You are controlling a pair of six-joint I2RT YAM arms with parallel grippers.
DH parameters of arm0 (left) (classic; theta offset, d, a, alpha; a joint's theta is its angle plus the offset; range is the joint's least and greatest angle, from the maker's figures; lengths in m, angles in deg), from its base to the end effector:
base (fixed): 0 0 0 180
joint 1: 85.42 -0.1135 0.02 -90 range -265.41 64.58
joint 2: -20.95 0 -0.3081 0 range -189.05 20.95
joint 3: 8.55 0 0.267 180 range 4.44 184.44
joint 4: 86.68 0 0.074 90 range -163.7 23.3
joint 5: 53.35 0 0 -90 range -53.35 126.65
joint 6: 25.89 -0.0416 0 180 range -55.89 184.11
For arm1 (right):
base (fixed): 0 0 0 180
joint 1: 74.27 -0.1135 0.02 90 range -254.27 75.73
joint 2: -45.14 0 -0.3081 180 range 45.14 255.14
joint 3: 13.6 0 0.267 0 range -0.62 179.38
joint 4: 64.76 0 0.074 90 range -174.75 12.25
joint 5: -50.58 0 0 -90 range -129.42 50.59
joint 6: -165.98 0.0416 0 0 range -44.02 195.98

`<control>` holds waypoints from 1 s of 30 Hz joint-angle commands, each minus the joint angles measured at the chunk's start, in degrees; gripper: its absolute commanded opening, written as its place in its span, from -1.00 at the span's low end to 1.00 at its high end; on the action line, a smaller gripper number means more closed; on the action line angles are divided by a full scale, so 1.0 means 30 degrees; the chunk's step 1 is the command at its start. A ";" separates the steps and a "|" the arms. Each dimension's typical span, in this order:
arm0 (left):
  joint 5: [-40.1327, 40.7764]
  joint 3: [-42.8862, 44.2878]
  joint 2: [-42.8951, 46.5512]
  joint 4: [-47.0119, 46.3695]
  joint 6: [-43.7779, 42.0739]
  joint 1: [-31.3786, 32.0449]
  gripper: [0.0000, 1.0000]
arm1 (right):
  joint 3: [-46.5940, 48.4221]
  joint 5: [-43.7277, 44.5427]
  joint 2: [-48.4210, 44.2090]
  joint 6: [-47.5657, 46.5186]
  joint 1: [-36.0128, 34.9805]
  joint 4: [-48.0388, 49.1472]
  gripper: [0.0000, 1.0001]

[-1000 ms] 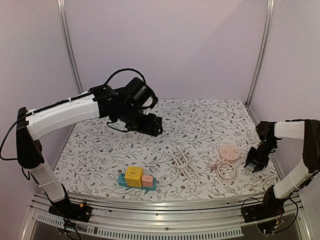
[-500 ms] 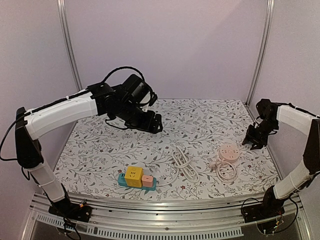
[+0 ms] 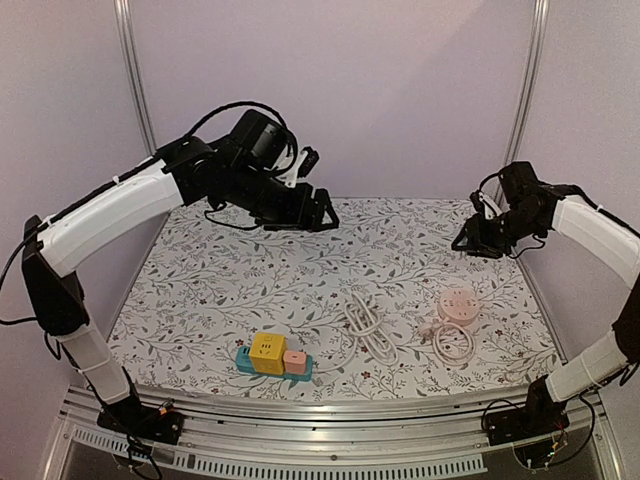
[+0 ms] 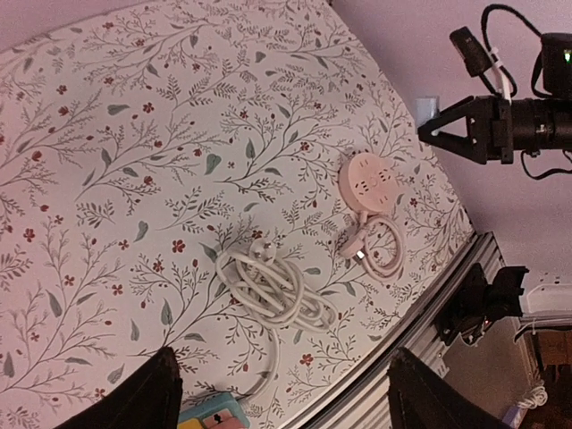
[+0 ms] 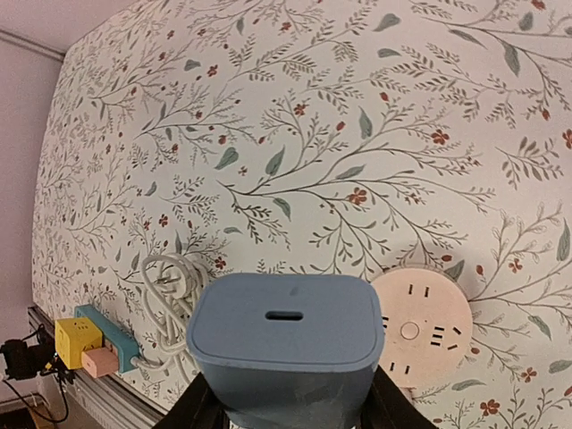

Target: Insert the plug

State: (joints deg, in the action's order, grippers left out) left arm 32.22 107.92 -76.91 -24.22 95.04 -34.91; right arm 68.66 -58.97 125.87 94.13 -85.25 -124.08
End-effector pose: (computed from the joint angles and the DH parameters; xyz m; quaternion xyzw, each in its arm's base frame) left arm 0.2509 -0.3095 0.4239 0.1712 0.9033 -0.2824 0.2736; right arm 0.2895 0.0704 0.3289 0.0122 0.9479 0.2266 0.2236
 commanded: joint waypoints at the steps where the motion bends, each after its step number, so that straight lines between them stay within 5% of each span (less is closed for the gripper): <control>1: -0.1599 0.1412 -0.0931 0.0970 0.0689 -0.0310 0.57 | 0.0826 -0.0625 -0.0855 -0.2363 -0.2262 0.2301 -1.00; 12: -0.3220 0.3348 -0.1832 0.1062 0.2491 -0.0146 0.39 | -0.2126 -0.1899 -0.4376 -0.5871 -0.4880 0.7749 -1.00; 30: -0.4238 0.7427 -0.4942 0.0841 0.3439 0.1595 0.35 | -0.1855 -0.1600 -0.4026 -0.9937 -0.7930 0.6759 -1.00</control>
State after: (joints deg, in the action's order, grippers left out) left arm 20.88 127.26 -89.55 -21.97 104.88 -31.59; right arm 61.82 -63.77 112.73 66.28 -106.96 -103.33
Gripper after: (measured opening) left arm 0.679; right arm 0.433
